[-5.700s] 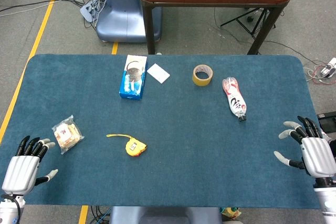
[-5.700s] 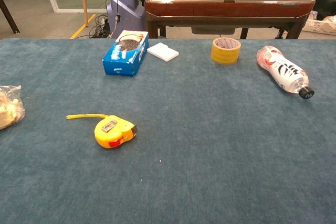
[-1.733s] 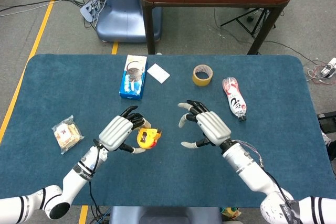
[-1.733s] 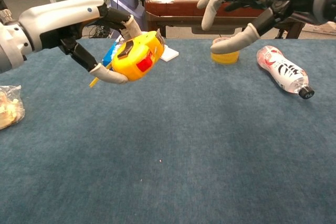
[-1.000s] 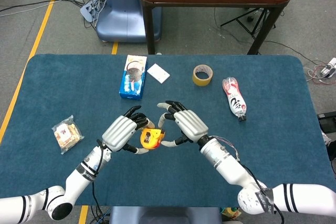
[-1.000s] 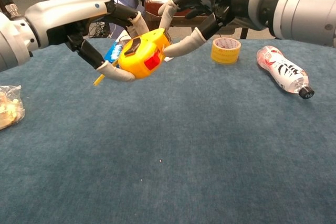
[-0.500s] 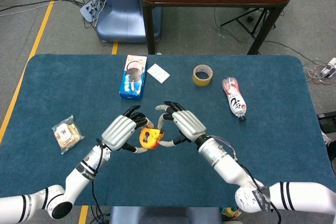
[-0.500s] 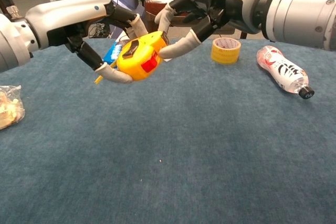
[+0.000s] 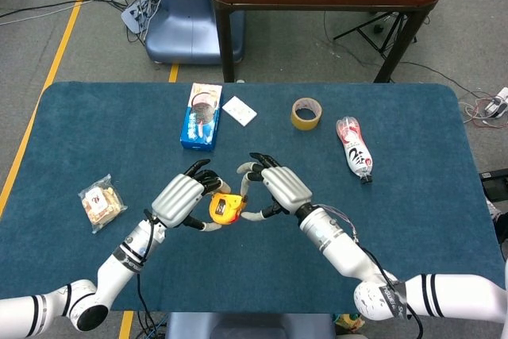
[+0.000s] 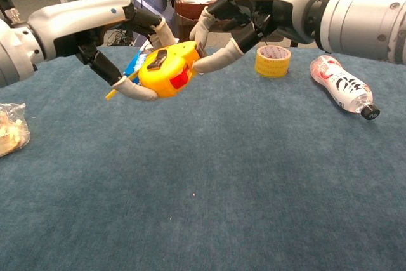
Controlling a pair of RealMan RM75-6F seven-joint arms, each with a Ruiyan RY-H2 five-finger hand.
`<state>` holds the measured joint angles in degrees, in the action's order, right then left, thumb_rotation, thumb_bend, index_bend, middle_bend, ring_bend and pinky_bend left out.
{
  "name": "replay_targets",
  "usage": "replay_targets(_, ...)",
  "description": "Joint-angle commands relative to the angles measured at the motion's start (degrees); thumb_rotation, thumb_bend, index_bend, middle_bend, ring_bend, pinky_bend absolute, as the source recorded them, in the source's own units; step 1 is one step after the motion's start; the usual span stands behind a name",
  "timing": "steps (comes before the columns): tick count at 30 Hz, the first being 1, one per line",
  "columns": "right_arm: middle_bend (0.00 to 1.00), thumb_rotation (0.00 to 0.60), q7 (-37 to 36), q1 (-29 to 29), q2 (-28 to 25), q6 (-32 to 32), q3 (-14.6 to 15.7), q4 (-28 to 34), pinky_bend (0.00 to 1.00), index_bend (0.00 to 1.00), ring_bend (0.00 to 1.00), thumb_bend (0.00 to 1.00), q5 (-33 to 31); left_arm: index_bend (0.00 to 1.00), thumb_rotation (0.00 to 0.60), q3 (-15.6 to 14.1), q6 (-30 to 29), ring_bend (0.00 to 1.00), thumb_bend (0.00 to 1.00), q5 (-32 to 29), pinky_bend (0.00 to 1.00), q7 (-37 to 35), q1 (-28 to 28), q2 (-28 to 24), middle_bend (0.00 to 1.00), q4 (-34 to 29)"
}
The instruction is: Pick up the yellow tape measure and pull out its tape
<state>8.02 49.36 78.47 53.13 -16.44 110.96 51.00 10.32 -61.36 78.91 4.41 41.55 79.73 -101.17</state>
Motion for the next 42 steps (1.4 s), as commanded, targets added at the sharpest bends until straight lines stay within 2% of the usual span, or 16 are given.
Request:
replay_targets(1, 0.25, 0.6, -0.1, 0.0, 0.0, 0.1, 0.1, 0.0, 0.01, 0.64, 0.0, 0.23, -0.1, 0.49, 0.6, -0.1, 0.0, 0.25, 0.14, 0.1, 0.04, -0.2, 0.0, 0.0, 0.49, 0.2)
replay_targets(12, 0.27, 0.6, -1.0, -0.3, -0.8, 0.3, 0.4, 0.1, 0.01, 0.66, 0.0, 0.27, 0.3, 0.49, 0.6, -0.4, 0.1, 0.24, 0.14, 0.4, 0.04, -0.7, -0.1, 0.0, 0.49, 0.7)
replay_targets(17, 0.27, 0.6, -1.3, -0.2, -0.8, 0.3, 0.4, -0.1, 0.01, 0.67, 0.0, 0.32, 0.3, 0.49, 0.6, -0.5, 0.1, 0.24, 0.14, 0.5, 0.04, -0.5, -0.1, -0.1, 0.49, 0.6)
replay_targets(23, 0.28, 0.6, -1.5, -0.1, -0.6, 0.4, 0.5, -0.5, 0.01, 0.67, 0.01, 0.43, 0.1, 0.49, 0.6, -0.5, 0.1, 0.24, 0.14, 0.4, 0.04, -0.3, -0.1, -0.2, 0.49, 0.5)
replay_targets(28, 0.3, 0.6, -1.4, -0.1, -0.4, 0.8, 0.4, -0.4, 0.01, 0.69, 0.02, 0.58, 0.2, 0.49, 0.6, -0.5, 0.1, 0.24, 0.14, 0.3, 0.04, -0.5, -0.2, -0.4, 0.49, 0.6)
replay_targets(31, 0.3, 0.6, -1.5, -0.3, -0.7, 1.1, 0.4, -0.4, 0.01, 0.7, 0.03, 0.61, 0.2, 0.49, 0.6, -0.7, 0.1, 0.24, 0.14, 0.5, 0.04, -0.6, -0.4, -0.7, 0.49, 0.9)
replay_targets(35, 0.3, 0.6, -2.3, -1.3, -2.6, 1.2, 0.6, 0.3, 0.01, 0.7, 0.03, 0.61, 0.7, 0.49, 0.6, -1.3, 0.3, 0.24, 0.14, 0.8, 0.04, -1.2, -0.8, -1.7, 0.49, 1.7)
replay_targets(42, 0.31, 0.6, -5.3, -4.3, -9.8, 0.6, 0.7, 3.5, 0.01, 0.7, 0.04, 0.61, 3.0, 0.49, 0.6, -3.1, 1.4, 0.24, 0.14, 1.5, 0.04, -4.5, -1.9, -4.1, 0.49, 4.7)
